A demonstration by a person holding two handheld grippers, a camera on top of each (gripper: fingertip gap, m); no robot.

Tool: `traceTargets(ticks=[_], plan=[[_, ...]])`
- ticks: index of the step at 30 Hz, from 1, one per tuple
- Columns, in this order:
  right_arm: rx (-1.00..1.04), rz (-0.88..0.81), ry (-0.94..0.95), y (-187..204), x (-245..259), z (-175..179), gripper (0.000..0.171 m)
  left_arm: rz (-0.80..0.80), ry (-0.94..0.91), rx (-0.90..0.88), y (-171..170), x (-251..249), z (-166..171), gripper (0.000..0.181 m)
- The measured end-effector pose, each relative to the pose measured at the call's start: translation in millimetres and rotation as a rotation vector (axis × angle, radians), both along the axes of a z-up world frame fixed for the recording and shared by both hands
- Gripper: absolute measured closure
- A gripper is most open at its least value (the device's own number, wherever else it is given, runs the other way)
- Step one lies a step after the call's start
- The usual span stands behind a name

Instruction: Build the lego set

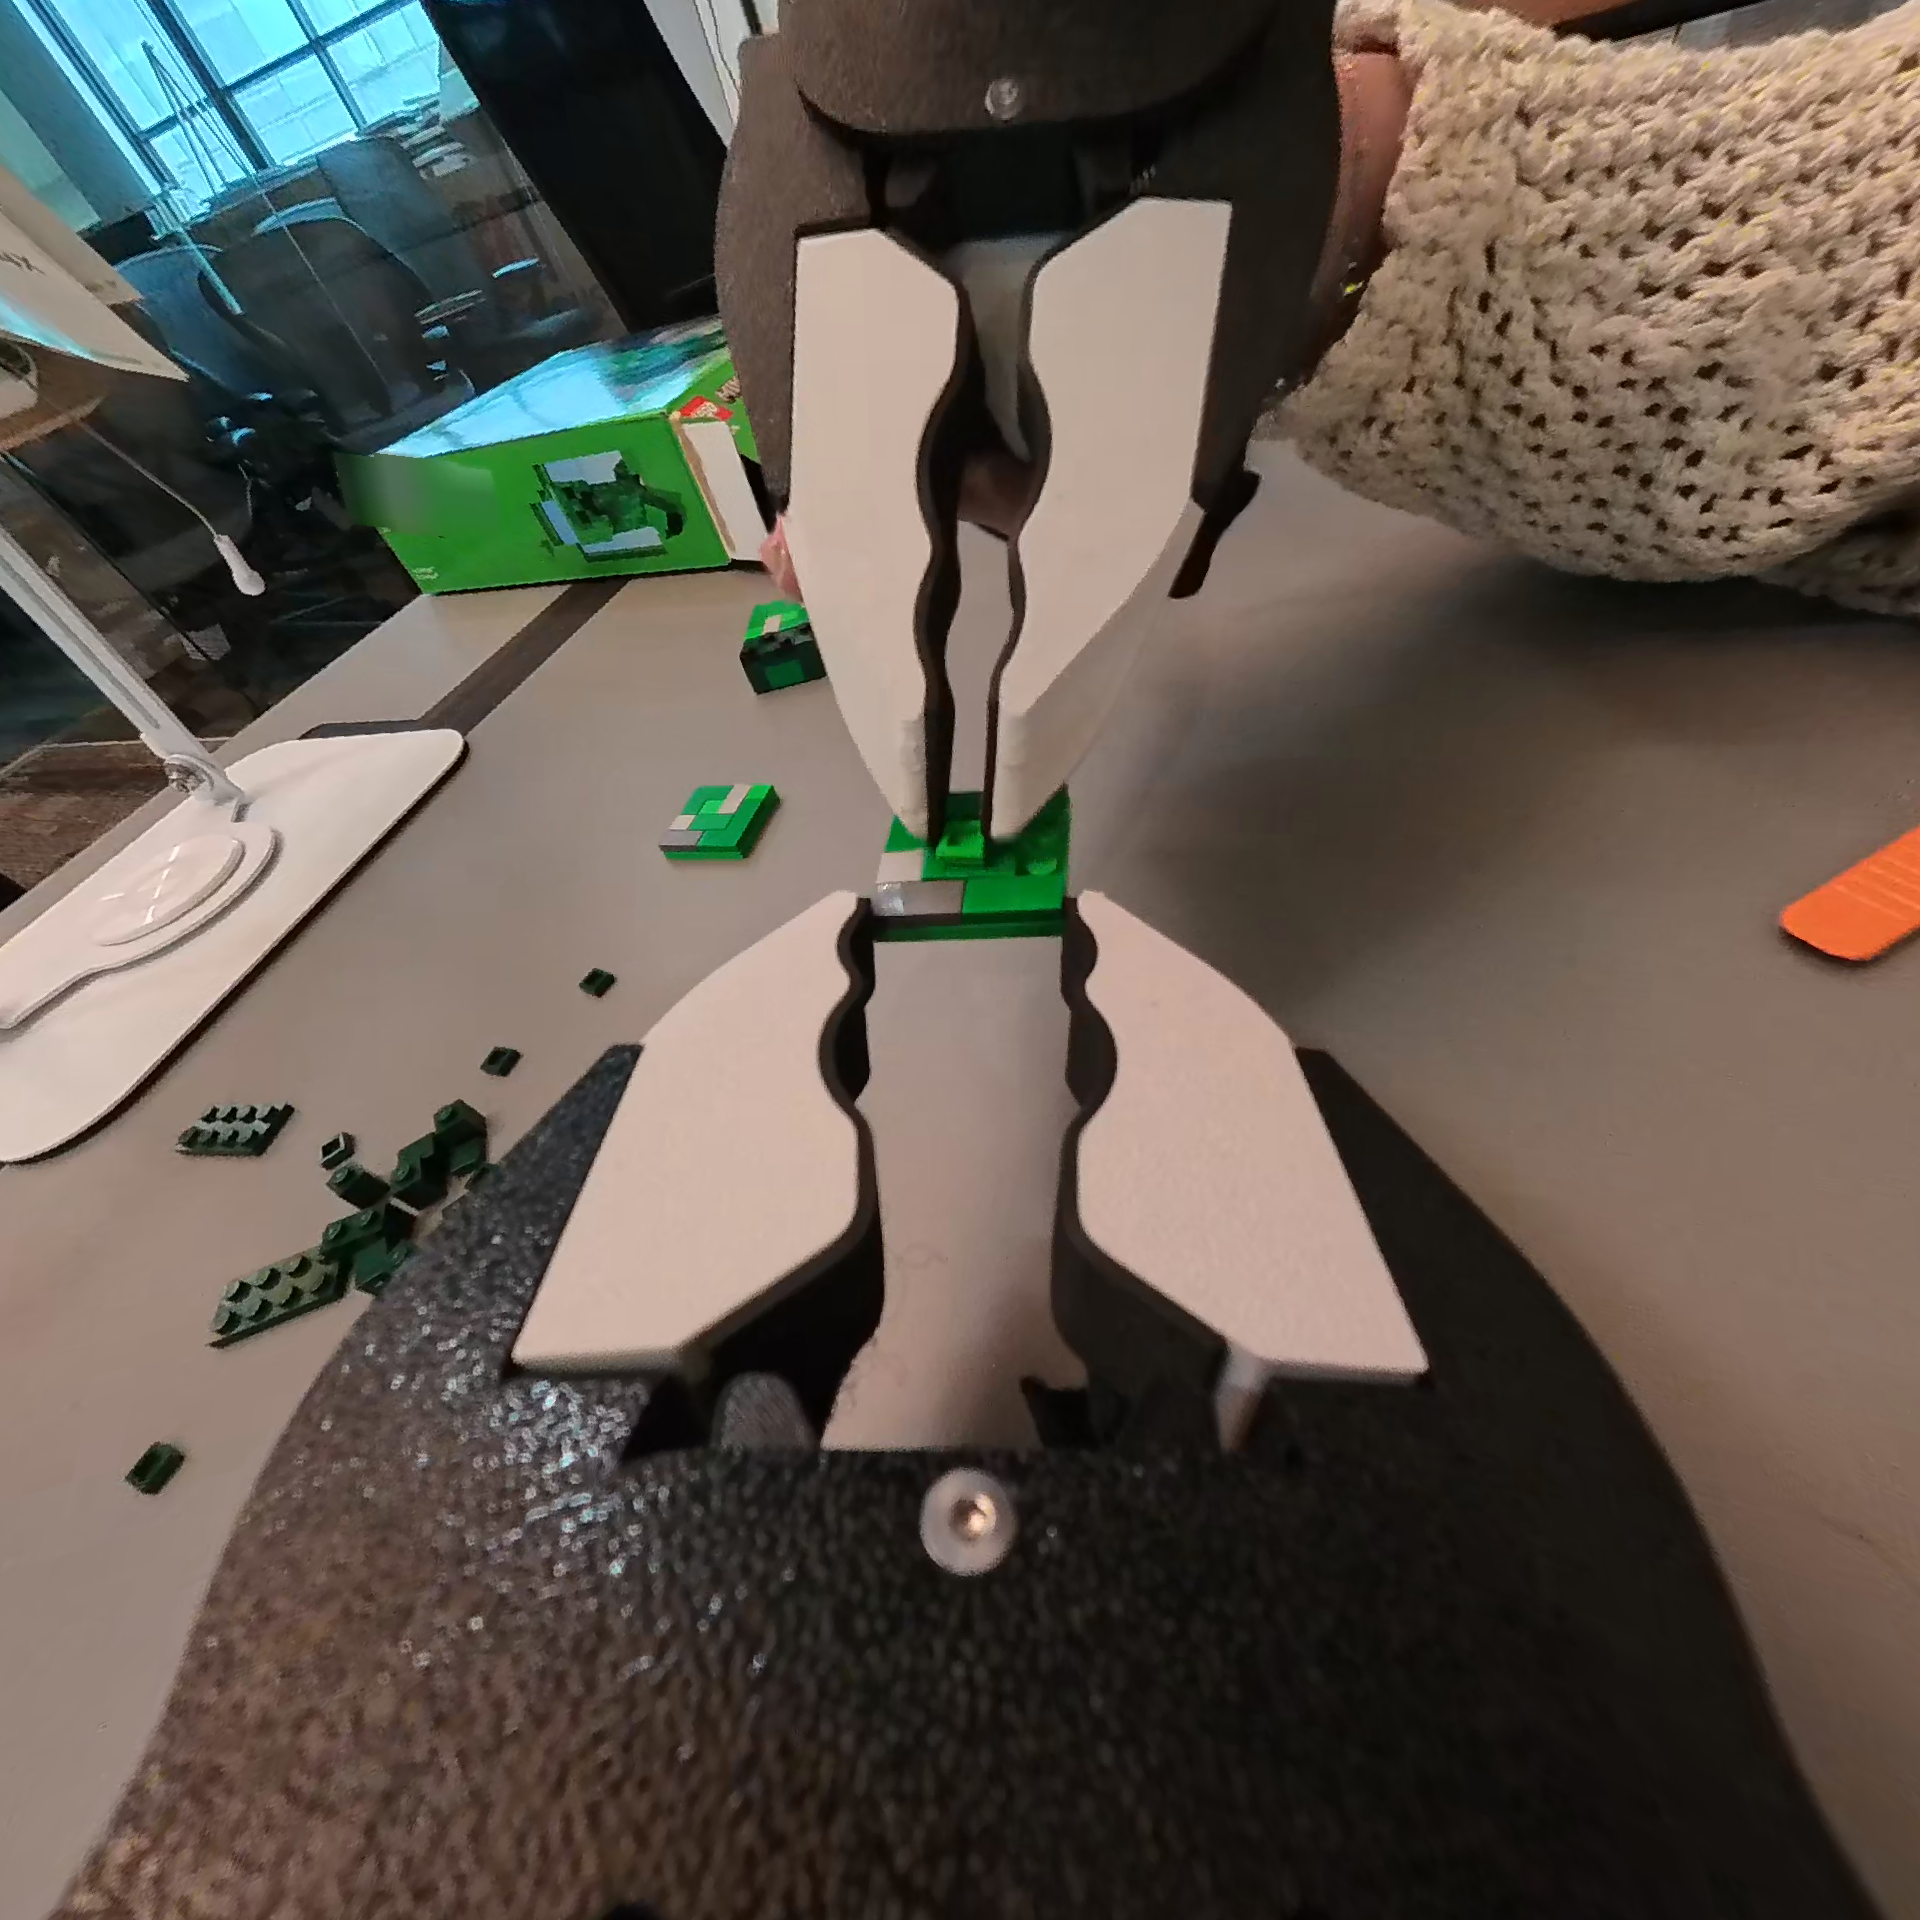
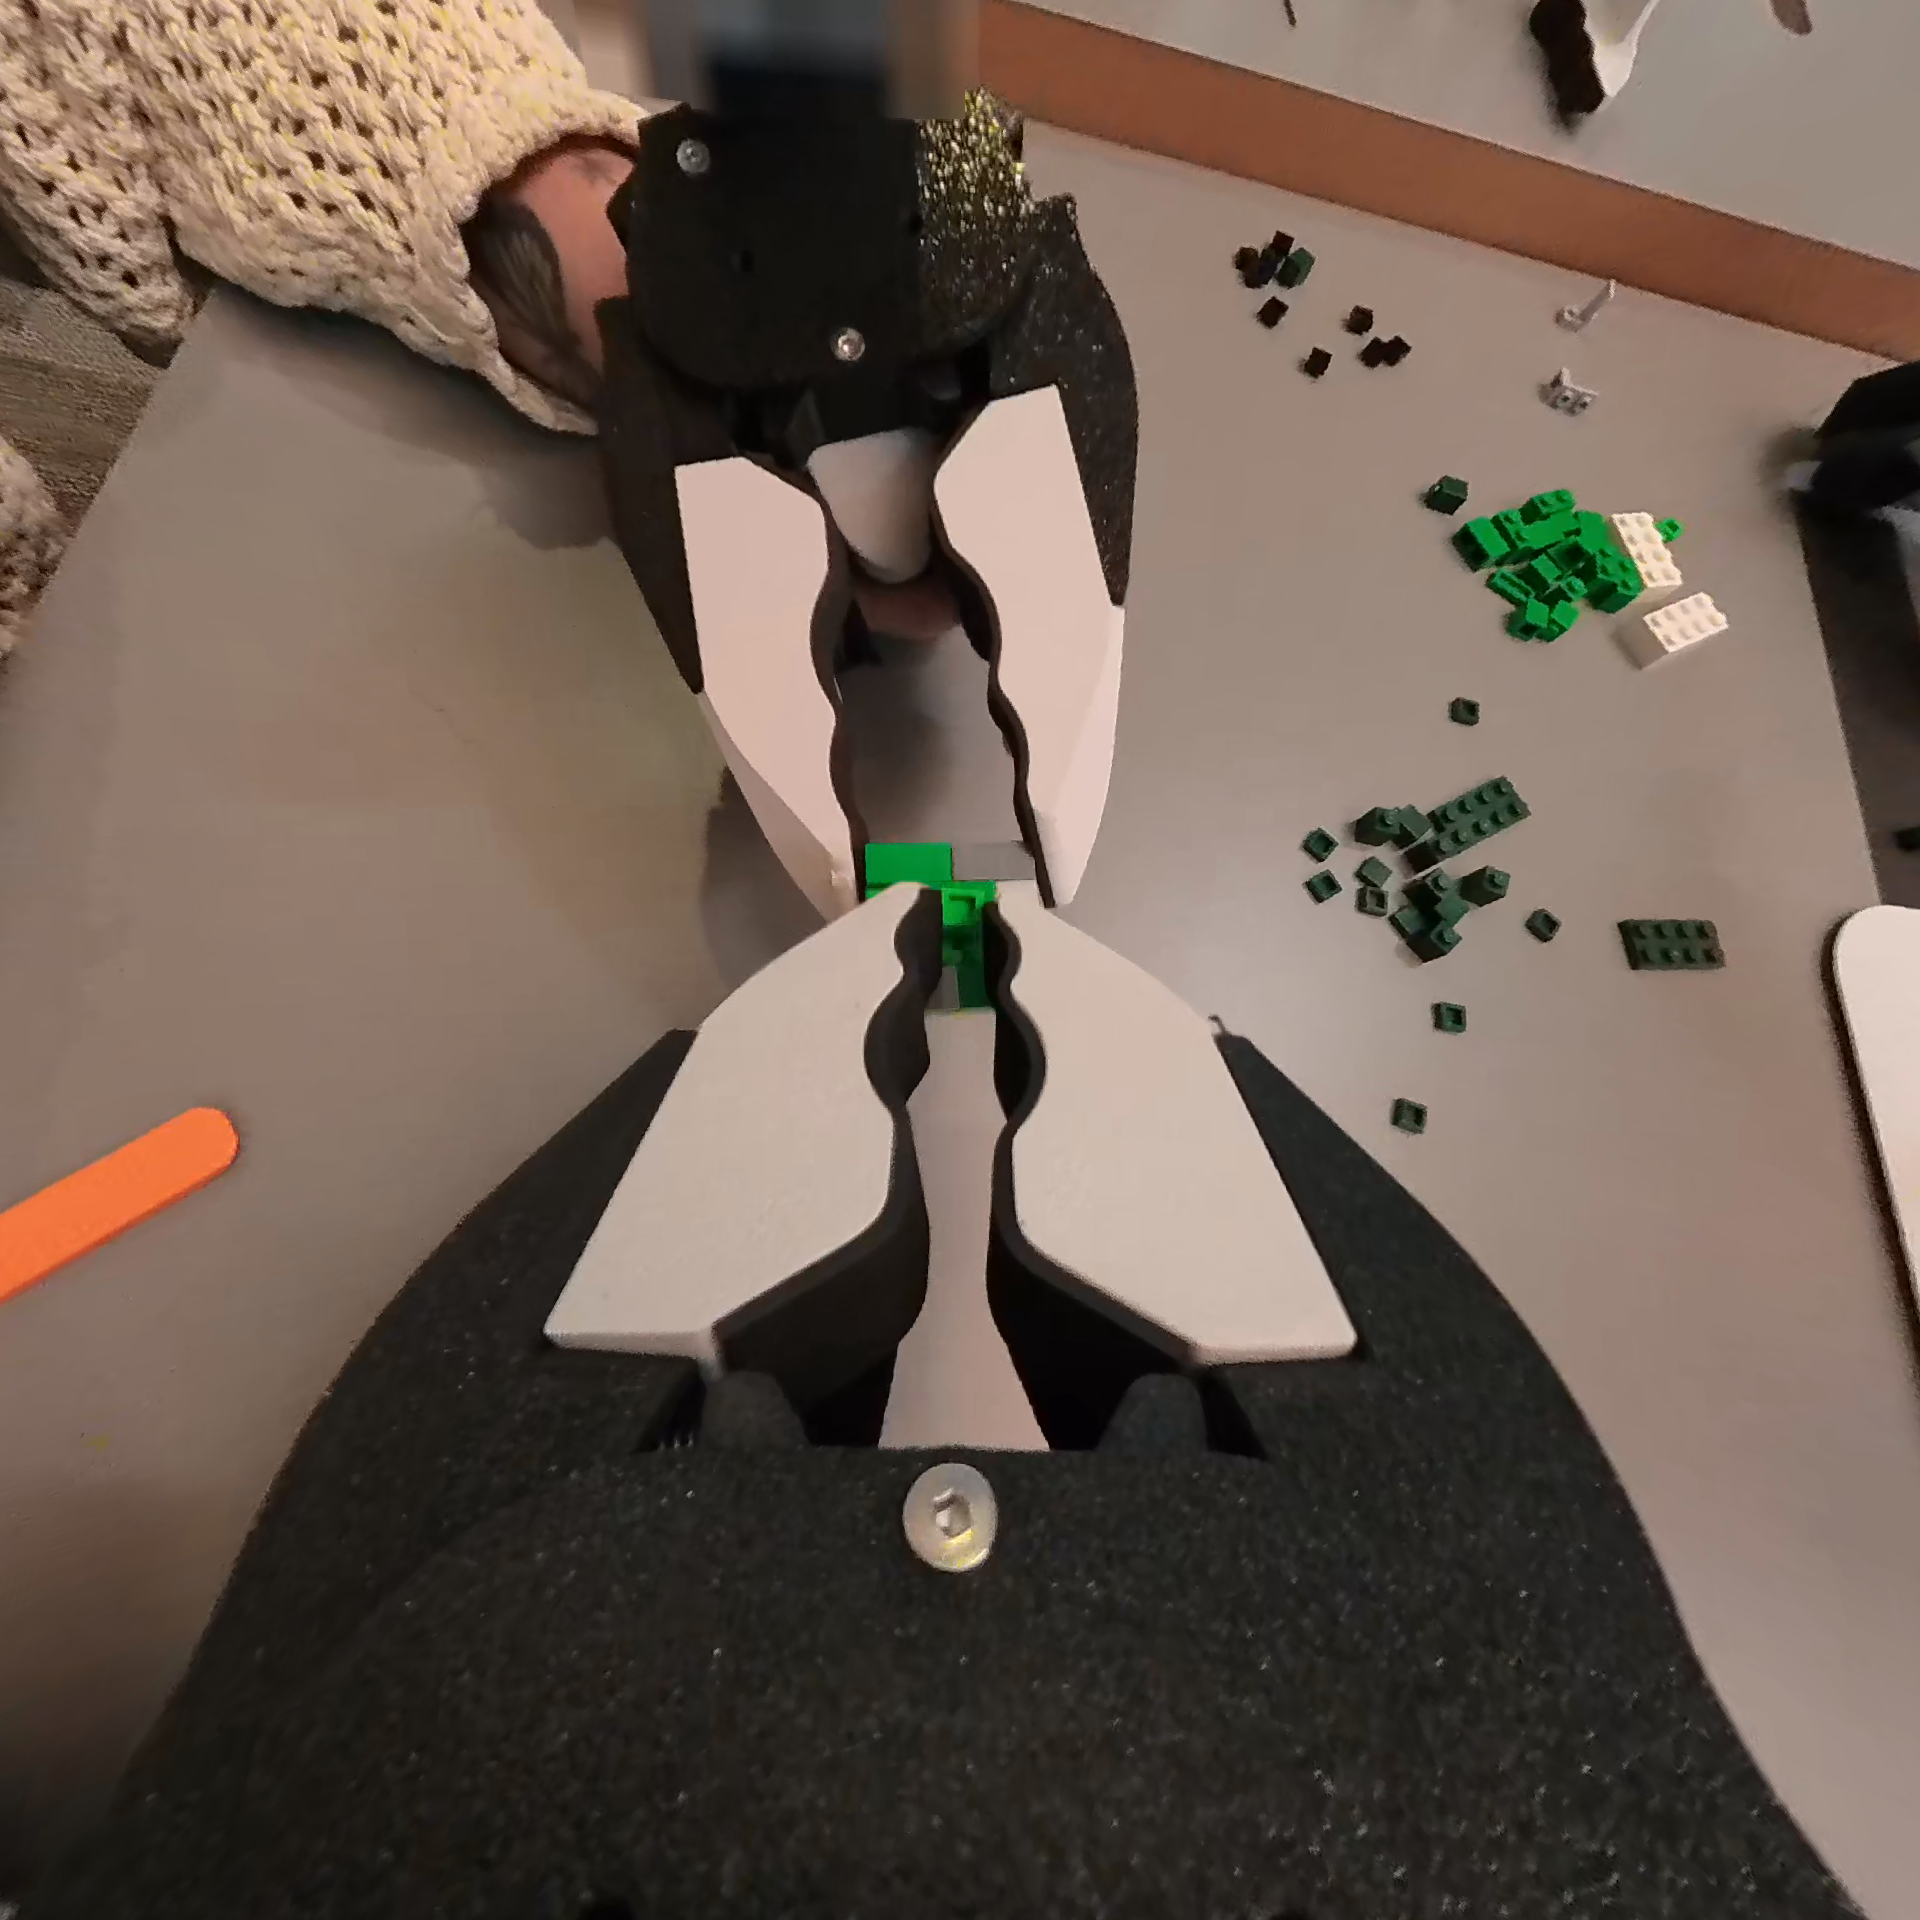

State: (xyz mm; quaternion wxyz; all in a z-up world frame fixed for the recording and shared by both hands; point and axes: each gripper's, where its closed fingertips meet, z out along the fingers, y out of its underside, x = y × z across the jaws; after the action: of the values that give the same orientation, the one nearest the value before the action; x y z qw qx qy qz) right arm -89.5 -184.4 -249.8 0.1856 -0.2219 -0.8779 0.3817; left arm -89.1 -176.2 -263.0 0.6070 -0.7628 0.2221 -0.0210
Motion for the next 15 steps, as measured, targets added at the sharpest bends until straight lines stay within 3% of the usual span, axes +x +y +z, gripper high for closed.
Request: traceTargets(ticks=[15], plan=[[0.440,-0.002,-0.138,8.8,15.4,-2.5,0.164,-0.002,0.017,-0.017,0.1,1.0,-2.9,0.147]])
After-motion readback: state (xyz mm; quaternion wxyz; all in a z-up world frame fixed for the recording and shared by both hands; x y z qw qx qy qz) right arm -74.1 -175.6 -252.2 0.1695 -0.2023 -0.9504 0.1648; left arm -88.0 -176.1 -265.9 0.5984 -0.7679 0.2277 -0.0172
